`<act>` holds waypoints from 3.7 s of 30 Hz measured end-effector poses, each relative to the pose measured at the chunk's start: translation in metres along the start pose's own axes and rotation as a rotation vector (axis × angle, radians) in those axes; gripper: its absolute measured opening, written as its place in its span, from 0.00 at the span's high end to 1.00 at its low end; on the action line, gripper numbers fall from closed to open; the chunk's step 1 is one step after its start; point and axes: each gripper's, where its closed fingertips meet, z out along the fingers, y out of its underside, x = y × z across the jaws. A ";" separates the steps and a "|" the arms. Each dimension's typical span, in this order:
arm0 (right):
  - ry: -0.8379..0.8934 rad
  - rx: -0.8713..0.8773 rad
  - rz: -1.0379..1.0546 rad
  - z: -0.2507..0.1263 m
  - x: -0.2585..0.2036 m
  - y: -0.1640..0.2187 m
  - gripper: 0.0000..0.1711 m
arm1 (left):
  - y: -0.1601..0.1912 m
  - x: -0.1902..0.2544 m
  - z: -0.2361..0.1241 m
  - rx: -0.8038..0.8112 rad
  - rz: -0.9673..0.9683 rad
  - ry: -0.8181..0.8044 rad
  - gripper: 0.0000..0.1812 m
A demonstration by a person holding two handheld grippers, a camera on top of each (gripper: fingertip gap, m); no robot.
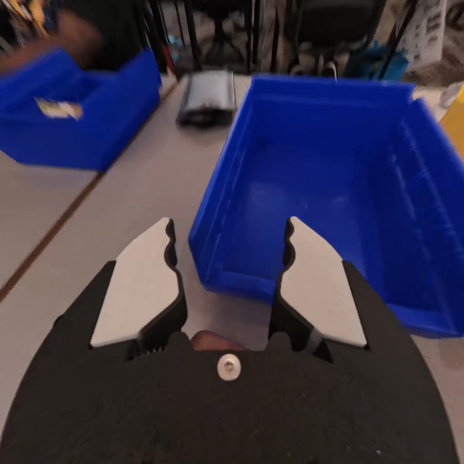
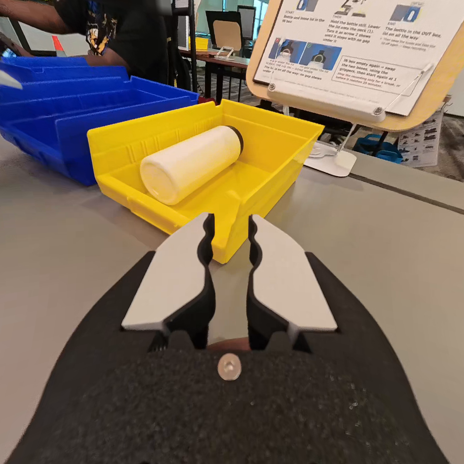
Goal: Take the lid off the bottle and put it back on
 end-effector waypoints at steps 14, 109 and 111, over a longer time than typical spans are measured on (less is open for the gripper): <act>-0.284 -0.100 -0.032 0.020 -0.139 0.005 0.81 | 0.042 0.006 -0.012 -0.118 -0.099 0.131 0.97; 0.209 -0.266 0.125 0.166 -0.144 -0.014 0.96 | 0.020 0.045 0.015 -0.067 0.077 0.159 0.99; 0.185 -0.262 0.118 0.175 -0.158 -0.009 0.95 | 0.030 0.034 0.025 -0.103 0.026 0.181 0.99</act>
